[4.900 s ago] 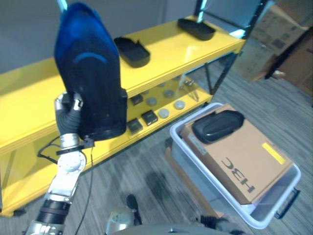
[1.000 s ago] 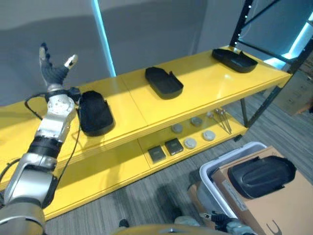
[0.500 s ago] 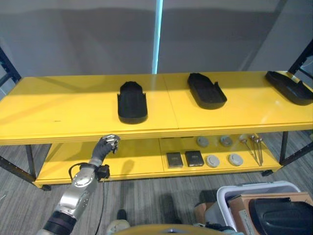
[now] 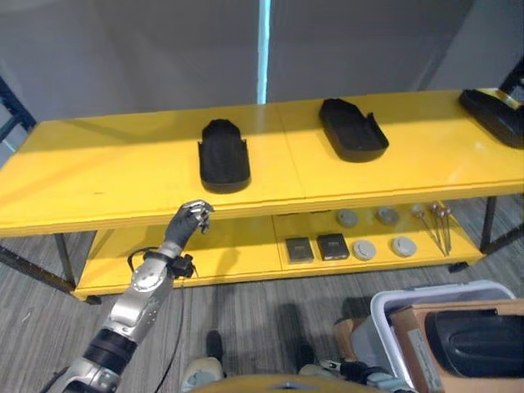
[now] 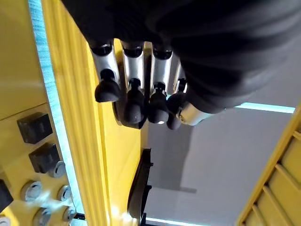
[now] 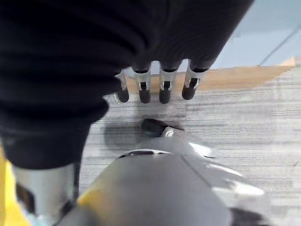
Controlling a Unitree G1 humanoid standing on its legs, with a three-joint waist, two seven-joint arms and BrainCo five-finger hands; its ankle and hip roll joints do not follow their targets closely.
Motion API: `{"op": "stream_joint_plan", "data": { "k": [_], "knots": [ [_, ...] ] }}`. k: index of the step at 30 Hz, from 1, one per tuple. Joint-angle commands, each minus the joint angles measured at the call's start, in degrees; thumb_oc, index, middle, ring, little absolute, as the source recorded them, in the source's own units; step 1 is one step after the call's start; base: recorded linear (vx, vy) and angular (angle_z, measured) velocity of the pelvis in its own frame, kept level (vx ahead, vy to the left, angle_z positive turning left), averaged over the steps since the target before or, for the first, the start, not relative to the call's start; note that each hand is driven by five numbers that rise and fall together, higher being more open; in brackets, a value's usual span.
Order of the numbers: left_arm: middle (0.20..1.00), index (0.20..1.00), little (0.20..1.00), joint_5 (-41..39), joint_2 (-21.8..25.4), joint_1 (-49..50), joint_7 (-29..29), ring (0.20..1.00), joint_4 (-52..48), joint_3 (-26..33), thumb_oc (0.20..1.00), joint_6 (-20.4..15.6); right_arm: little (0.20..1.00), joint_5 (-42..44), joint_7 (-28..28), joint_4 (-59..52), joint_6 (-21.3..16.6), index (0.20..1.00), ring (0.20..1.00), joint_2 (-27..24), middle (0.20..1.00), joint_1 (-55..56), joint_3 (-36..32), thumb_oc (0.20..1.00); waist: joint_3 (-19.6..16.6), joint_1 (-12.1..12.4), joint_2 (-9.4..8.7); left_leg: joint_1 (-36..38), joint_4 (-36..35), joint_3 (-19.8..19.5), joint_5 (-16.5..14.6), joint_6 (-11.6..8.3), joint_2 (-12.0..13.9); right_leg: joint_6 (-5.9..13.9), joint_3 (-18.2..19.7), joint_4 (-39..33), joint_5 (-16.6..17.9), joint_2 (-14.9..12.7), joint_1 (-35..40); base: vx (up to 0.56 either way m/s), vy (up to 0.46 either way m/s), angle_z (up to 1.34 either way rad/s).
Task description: Move parts from the plastic box to the shelf.
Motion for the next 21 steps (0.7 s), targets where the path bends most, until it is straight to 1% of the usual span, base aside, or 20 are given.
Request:
{"op": "stream_joint_plan", "data": {
  "k": [1, 2, 5, 7, 10, 14, 18, 20, 21],
  "knots": [
    [0.2, 0.2, 0.2, 0.71, -0.38, -7.28, 2.54, 0.2, -3.62, -0.36, 0.2, -5.4, 1.0, 1.52, -2.01, 0.84, -0.07, 1.0, 1.0, -1.71, 1.0, -1.06, 1.29, 1.0, 3.95, -1.42, 0.64, 1.57, -0.07, 1.16, -1.46, -0.17, 1.71, -1.58, 0.16, 0.76, -4.09, 1.58, 4.2, -0.18, 0.047, -0.04],
    [0.2, 0.2, 0.2, 1.04, -0.12, -10.1, 4.18, 0.2, -2.97, -0.85, 0.2, -6.49, 1.0, 3.03, -2.28, 0.44, -0.57, 1.0, 1.0, -2.41, 1.0, -1.75, 1.48, 1.0, 5.71, -2.2, 0.99, 0.38, -0.07, 0.96, -1.29, -0.07, 1.65, -1.7, 0.91, 1.03, -3.99, 1.66, 2.48, -0.17, 0.037, -0.04],
    [0.2, 0.2, 0.2, 1.72, 0.19, -13.7, 6.36, 0.2, -1.96, -1.58, 0.2, -7.33, 1.0, 4.63, -1.95, 0.19, -0.23, 1.0, 1.0, -3.09, 1.0, -2.74, 1.52, 1.0, 7.69, -3.29, 1.22, -0.78, -0.07, 0.73, -1.23, 0.05, 1.42, -1.79, 1.95, 1.59, -3.88, 1.88, 0.57, -0.15, 0.025, -0.19],
    [0.2, 0.2, 0.2, 1.71, 0.01, -15.46, 7.19, 0.2, -1.5, -1.64, 0.2, -7.42, 1.0, 5.1, -2.28, -0.15, -1.12, 1.0, 1.0, -3.43, 1.0, -2.97, 1.56, 1.0, 8.77, -3.98, 1.43, -1.36, -0.07, 0.73, -1.08, 0.11, 1.32, -1.91, 2.35, 2.11, -4.04, 1.91, -0.35, -0.06, 0.034, -0.31],
    [0.2, 0.2, 0.2, 2.95, 0.49, -19.24, 9.82, 0.2, -0.02, -1.59, 0.2, -8.07, 1.0, 7.03, -4.06, -1.47, -2.19, 1.0, 1.0, -3.51, 1.0, -2.76, 1.54, 1.0, 11.08, -5.76, 1.8, -2.3, -0.07, 0.94, -0.66, 0.15, 1.29, -2.28, 3.5, 3.81, -4.36, 2.1, -2.57, -0.04, 0.054, 0.14],
    [0.2, 0.2, 0.2, 2.91, 1.18, -22.71, 12.26, 0.2, 1.34, -0.61, 0.2, -9.09, 1.0, 4.95, -3.13, -2.49, -2.42, 1.0, 1.0, -4.16, 1.0, -2.89, 1.32, 1.0, 13.09, -7.09, 2.1, -2.94, -0.07, 1.19, -0.54, 0.19, 1.03, -2.59, 4.32, 5.09, -4.8, 2.08, -4.14, -0.01, 0.05, -0.11],
    [0.2, 0.2, 0.2, 2.85, 1.4, -25.68, 15.86, 0.2, 2.43, 0.75, 0.2, -9.7, 1.0, 4.94, -3.33, -3.0, -2.22, 1.0, 1.0, -4.38, 1.0, -3.81, 2.07, 1.0, 14.83, -7.61, 2.17, -3.32, -0.07, 1.04, -0.63, 0.19, 0.89, -2.8, 4.62, 5.79, -4.97, 2.04, -5.43, -0.01, 0.01, -0.03],
    [0.2, 0.2, 0.2, 2.8, 1.42, -26.05, 16.66, 0.2, 2.54, 1.01, 0.2, -9.82, 1.0, 5.07, -3.42, -2.96, -2.31, 1.0, 1.0, -4.34, 1.0, -4.0, 2.2, 1.0, 15.11, -7.64, 2.15, -3.38, -0.07, 0.99, -0.65, 0.17, 0.86, -2.82, 4.66, 5.85, -4.94, 2.0, -5.59, -0.01, -0.003, -0.1],
    [0.2, 0.2, 0.2, 2.98, 1.37, -26.54, 17.73, 0.2, 3.02, 1.52, 0.2, -10.7, 1.0, 5.31, -3.55, -3.21, -2.15, 1.0, 1.0, -4.3, 1.0, -4.21, 2.37, 1.0, 15.54, -7.73, 2.14, -3.49, -0.07, 0.85, -0.66, 0.14, 0.84, -2.83, 4.71, 5.95, -4.96, 1.98, -5.84, 0.0, -0.005, -0.07]
  ]
}}
